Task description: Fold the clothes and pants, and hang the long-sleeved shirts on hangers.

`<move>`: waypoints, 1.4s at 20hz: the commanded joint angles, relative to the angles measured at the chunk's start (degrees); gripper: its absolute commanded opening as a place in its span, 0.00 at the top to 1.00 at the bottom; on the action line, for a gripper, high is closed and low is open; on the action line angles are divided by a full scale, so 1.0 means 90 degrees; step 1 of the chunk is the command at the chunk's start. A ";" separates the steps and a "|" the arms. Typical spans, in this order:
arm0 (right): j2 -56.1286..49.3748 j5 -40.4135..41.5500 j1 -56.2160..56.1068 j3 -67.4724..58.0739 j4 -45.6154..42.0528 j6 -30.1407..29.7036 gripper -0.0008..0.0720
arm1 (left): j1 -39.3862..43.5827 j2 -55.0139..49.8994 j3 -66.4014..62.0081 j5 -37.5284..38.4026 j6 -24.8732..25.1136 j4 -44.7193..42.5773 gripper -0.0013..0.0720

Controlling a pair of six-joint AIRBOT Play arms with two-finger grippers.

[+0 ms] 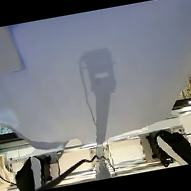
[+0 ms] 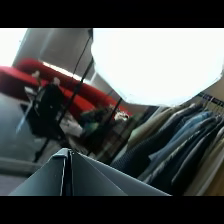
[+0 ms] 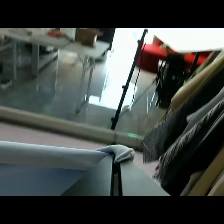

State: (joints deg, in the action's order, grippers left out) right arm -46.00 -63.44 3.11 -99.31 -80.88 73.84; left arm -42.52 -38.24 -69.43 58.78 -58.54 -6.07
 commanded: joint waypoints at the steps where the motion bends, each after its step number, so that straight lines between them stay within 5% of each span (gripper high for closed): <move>1: -0.1525 -0.0549 -0.0002 0.0304 -0.0206 0.0396 0.97 | 0.1256 -0.0714 0.1668 -0.1117 0.0828 -0.0138 0.98; 5: -0.3662 0.0651 -0.0005 0.0930 0.0097 0.0619 0.97 | 0.2863 -0.2987 0.1753 -0.3126 0.2448 0.0308 0.98; 7: -0.4660 0.1581 -0.0007 0.0942 0.0151 0.0784 0.97 | 0.3237 -0.4408 0.1185 -0.3281 0.3276 0.0940 0.98; 11: -0.5858 0.3065 -0.0007 0.0942 0.0216 0.1124 0.97 | 0.3378 -0.6307 -0.0500 -0.2616 0.3330 0.0894 0.98; 14: -0.6086 0.3167 -0.0007 0.0942 0.0299 0.1115 0.97 | 0.3283 -0.6489 -0.0925 -0.2594 0.2897 0.0546 0.98; 19: -0.6088 0.1882 -0.0002 0.0942 0.0289 0.0945 0.97 | 0.2815 -0.6409 -0.0925 -0.0891 -0.0158 -0.2805 0.98; 24: -0.6113 0.1404 -0.0007 0.0950 0.0304 0.0831 0.97 | 0.2837 -0.6749 -0.0923 -0.0678 -0.0474 -0.3084 0.98; 25: -0.6113 0.1294 -0.0007 0.0950 0.0313 0.0838 0.97 | 0.2890 -0.6800 -0.0925 -0.0707 -0.0471 -0.3111 0.89; 26: -0.6113 0.1110 -0.0007 0.0950 0.0313 0.0877 0.82 | 0.2900 -0.6807 -0.0925 -0.0748 -0.0471 -0.3145 0.61; 27: -0.6113 0.0789 0.0017 0.0950 0.0313 0.0894 0.39 | 0.2880 -0.6781 -0.0925 -0.0656 -0.0471 -0.3172 0.32; 28: -0.6113 0.0267 0.0104 0.0957 0.0294 0.0894 0.18 | 0.2773 -0.6715 -0.0925 -0.0403 -0.0457 -0.3342 0.30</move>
State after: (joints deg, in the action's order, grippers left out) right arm -100.95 -52.66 3.38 -90.76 -78.22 81.58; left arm -16.86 -98.74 -77.67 51.90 -61.39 -33.12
